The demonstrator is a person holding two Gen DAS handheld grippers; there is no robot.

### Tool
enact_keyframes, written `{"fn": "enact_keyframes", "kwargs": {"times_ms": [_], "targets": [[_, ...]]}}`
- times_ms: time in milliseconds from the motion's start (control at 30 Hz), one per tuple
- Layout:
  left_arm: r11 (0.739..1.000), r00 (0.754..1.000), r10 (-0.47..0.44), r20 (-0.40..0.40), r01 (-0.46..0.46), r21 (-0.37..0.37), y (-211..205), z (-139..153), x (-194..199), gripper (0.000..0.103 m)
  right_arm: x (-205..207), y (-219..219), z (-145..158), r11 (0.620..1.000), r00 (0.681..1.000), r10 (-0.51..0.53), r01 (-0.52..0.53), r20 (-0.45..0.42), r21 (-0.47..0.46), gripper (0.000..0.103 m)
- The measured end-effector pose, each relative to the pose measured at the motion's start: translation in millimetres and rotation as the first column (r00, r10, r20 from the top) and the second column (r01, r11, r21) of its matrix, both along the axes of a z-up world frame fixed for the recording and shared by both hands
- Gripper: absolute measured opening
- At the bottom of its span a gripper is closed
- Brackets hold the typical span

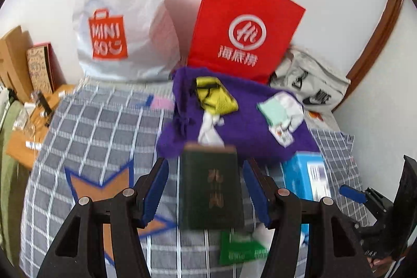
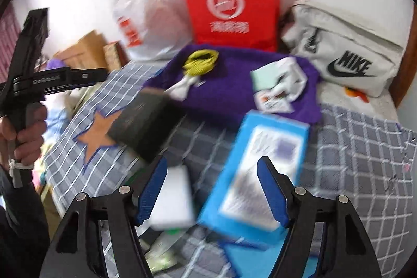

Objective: Organize soft objects
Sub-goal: 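Move the right gripper back to the pile and grasp the white sponge block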

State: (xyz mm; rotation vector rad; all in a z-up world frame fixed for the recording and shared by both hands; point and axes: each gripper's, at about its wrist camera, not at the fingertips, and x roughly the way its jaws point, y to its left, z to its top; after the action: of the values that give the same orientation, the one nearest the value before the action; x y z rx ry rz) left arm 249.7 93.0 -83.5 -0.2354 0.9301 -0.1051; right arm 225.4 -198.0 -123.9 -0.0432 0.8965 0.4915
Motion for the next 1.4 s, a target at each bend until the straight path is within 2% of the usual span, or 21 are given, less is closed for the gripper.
{"fn": "enact_keyframes", "kwargs": {"times_ms": [100, 333, 533, 700, 733, 767, 867, 1000, 1200, 1400], "targets": [[1.0, 1.0, 0.0, -0.023, 0.0, -0.017, 0.2, -15.0, -19.2, 0.057, -22.8, 16.8, -11.6, 0.999, 0.999, 0.033, -0.033, -0.001, -0.033, 0.063], [0.999, 0.999, 0.0, -0.042, -0.001, -0.036, 5.7, -40.1, -62.6, 0.057, -48.8, 33.6, -39.5, 0.994, 0.997, 0.064, -0.067, -0.035, -0.09, 0.062], [0.999, 0.999, -0.031, -0.044, 0.03, -0.04, 2.6, -48.1, -78.0, 0.057, -46.3, 37.7, -54.8, 0.996, 0.996, 0.041, -0.046, -0.078, -0.073, 0.062], [0.998, 0.997, -0.032, -0.075, 0.028, -0.048, 3.1, -59.6, -82.5, 0.058, -41.6, 43.5, -68.3, 0.997, 0.996, 0.012, -0.02, -0.091, -0.081, 0.061], [0.999, 0.996, -0.029, -0.081, 0.026, -0.047, 3.5, -61.6, -83.3, 0.058, -40.5, 43.7, -70.2, 0.997, 0.996, 0.004, -0.011, -0.092, -0.076, 0.058], [0.999, 0.996, -0.028, -0.084, 0.024, -0.046, 4.4, -62.9, -83.9, 0.057, -39.9, 43.6, -71.4, 0.997, 0.996, 0.001, -0.008, -0.093, -0.077, 0.049], [0.999, 0.995, -0.023, -0.094, 0.019, -0.043, 4.8, -66.1, -85.6, 0.057, -44.3, 42.6, -68.2, 0.997, 0.997, 0.006, -0.011, -0.074, -0.073, 0.049], [0.999, 0.995, -0.033, -0.099, 0.03, -0.031, -1.5, -65.9, -87.6, 0.058, -59.3, 31.3, -48.7, 0.999, 1.0, 0.011, -0.012, -0.023, -0.039, 0.049], [0.997, 0.992, -0.076, -0.102, 0.075, -0.013, -24.5, -68.6, -94.5, 0.058, -89.4, 3.2, -34.2, 1.0, 1.0, 0.02, -0.02, -0.003, 0.005, 0.049], [0.993, 0.987, -0.12, -0.111, 0.12, -0.003, -48.9, -80.1, -99.9, 0.057, -121.0, -28.1, -39.9, 0.998, 0.999, -0.019, 0.02, 0.03, -0.053, 0.05]]}}
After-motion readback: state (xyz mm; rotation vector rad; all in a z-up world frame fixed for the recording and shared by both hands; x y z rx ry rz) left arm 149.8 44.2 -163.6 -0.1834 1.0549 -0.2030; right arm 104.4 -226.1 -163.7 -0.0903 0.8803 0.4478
